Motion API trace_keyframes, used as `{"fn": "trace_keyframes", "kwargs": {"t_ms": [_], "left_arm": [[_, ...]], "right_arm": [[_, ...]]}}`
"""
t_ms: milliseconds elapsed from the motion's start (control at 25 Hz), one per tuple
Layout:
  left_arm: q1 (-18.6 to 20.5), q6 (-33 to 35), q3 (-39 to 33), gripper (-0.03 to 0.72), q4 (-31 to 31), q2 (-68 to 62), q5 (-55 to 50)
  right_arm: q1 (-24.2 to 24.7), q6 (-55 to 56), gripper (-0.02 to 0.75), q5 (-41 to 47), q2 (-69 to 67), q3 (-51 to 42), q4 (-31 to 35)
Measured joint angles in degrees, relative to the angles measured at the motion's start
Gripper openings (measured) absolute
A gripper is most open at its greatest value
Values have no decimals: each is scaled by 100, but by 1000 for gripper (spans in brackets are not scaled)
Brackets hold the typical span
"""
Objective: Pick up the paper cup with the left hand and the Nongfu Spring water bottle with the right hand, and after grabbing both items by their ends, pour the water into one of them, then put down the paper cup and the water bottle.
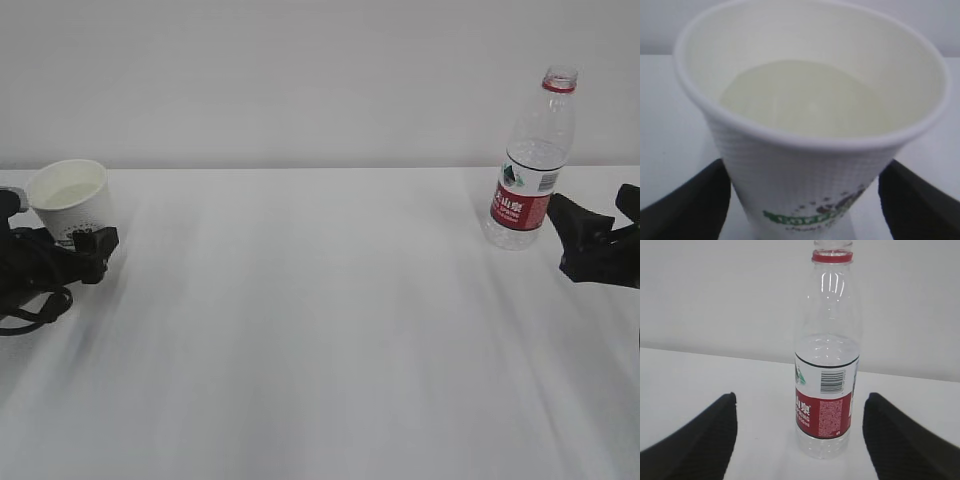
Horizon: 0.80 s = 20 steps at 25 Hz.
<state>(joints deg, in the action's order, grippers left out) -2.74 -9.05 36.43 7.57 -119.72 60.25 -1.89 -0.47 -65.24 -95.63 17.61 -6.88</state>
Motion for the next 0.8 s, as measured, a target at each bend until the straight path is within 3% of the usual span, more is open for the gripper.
{"fn": "trace_keyframes", "kwargs": {"t_ms": [800], "left_arm": [[0, 0, -1027, 675, 0, 1146, 122]], "right_arm": [[0, 0, 587, -7, 0, 0, -13]]}}
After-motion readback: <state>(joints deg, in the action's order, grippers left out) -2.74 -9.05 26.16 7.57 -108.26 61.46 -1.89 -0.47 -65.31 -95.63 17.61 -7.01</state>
